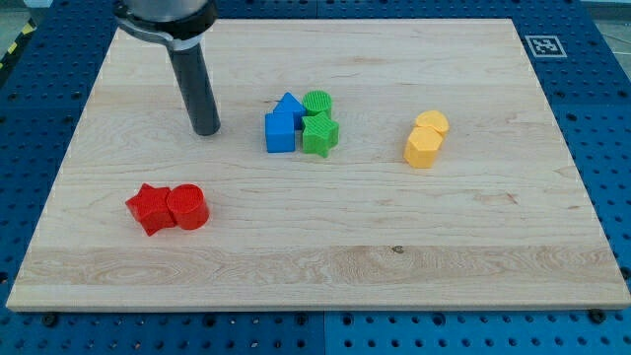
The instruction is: Place the red star bottom of the red circle
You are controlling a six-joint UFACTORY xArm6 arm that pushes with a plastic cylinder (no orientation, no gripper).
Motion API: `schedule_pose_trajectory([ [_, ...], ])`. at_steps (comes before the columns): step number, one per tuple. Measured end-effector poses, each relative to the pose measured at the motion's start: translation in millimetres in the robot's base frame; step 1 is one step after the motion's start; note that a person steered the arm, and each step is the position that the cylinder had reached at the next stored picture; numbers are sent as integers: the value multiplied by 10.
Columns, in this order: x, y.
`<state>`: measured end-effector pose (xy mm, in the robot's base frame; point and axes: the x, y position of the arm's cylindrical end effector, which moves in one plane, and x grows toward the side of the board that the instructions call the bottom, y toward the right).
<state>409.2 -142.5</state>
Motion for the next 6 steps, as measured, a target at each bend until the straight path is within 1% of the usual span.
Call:
schedule_pose_trajectory([
  [1, 0, -70],
  [2, 99, -233],
  [3, 245, -380],
  [5, 751, -415],
  [6, 795, -438],
])
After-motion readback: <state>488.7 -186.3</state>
